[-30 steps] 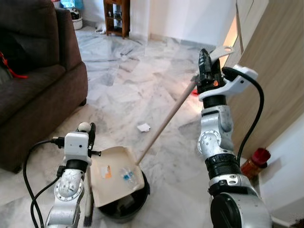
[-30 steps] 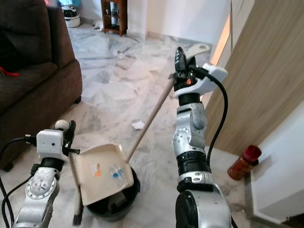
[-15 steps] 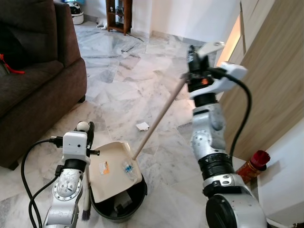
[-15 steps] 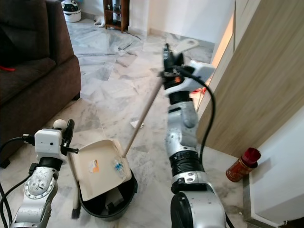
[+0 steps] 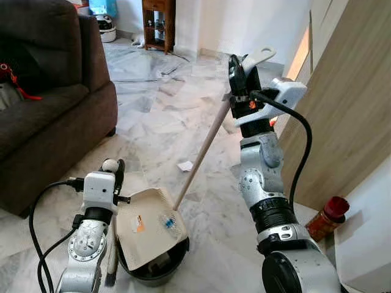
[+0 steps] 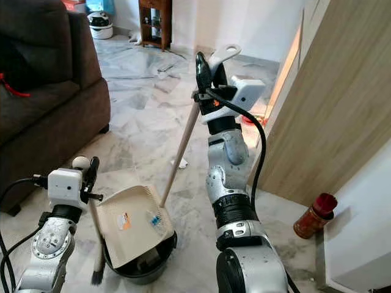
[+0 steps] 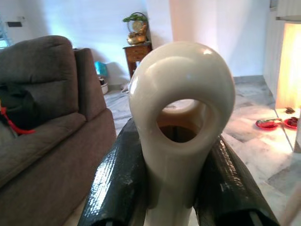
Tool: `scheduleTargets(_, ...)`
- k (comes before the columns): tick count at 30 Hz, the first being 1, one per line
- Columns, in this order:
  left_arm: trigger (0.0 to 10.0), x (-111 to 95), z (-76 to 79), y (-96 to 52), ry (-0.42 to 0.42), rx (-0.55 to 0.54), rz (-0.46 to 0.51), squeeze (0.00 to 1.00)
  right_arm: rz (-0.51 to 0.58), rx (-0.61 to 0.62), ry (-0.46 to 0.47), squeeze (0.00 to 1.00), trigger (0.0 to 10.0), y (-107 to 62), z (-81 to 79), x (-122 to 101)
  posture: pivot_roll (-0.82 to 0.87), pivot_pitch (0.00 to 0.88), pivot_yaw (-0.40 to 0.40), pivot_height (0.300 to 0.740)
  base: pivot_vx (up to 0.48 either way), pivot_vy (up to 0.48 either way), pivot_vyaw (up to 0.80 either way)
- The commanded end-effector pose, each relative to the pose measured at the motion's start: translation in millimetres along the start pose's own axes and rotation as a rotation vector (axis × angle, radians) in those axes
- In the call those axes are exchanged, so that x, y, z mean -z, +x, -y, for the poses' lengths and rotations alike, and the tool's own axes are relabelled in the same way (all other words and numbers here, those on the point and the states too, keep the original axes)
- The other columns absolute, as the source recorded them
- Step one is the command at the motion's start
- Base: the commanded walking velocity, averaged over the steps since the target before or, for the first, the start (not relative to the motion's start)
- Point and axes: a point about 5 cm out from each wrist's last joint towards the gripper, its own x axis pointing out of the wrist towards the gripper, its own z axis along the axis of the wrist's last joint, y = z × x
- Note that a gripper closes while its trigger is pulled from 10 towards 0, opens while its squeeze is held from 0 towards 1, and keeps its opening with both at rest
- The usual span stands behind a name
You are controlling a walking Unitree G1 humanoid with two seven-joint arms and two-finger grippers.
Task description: Sweep floor
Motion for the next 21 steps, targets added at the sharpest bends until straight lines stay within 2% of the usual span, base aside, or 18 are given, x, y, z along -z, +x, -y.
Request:
scheduleTargets(1,10.0,-9.8,2.1,0.7,0.036,0.044,0.054,0.00,0.093,-0.055,-0.025,0.00,10.0,8.1,-10.0,-15.6,0.14,0.000,-0.075,0.740,0.000,0.000,0.00)
scheduleTargets(3,10.0,-7.8,-3.9,-7.6,0.044,0.042,0.046,0.00,0.092,-0.067,-0.017,0.00,10.0,6.9,-13.5,-14.2,0.14,0.000,-0.072,0.740,0.000,0.000,0.00)
scheduleTargets(6,10.0,-7.9,-7.3,-12.6,0.050,0.036,0.040,0.00,0.090,-0.068,-0.015,0.00,10.0,6.5,-14.1,-13.7,0.14,0.000,-0.073,0.740,0.000,0.000,0.00)
scheduleTargets(7,10.0,-10.8,-13.5,-21.6,0.052,0.009,0.038,0.00,0.085,-0.068,-0.015,0.00,10.0,5.9,-14.5,-13.0,0.15,0.000,-0.073,0.740,0.000,0.000,0.00)
scheduleTargets(9,10.0,-13.1,-17.4,-27.6,0.049,-0.012,0.037,0.00,0.082,-0.066,-0.015,0.00,10.0,5.5,-14.3,-12.2,0.15,0.000,-0.076,0.740,0.000,0.000,0.00)
scheduleTargets(14,10.0,-16.2,-20.7,-37.4,0.035,-0.039,0.029,0.00,0.075,-0.064,-0.017,0.00,10.0,5.6,-14.4,-10.6,0.16,0.000,-0.081,0.740,0.000,0.000,0.00)
scheduleTargets(21,10.0,-14.2,-26.9,-61.6,0.060,-0.061,-0.032,0.00,0.086,-0.059,-0.009,0.00,10.0,7.5,-17.3,-11.6,0.17,0.000,-0.082,0.740,0.000,0.000,0.00)
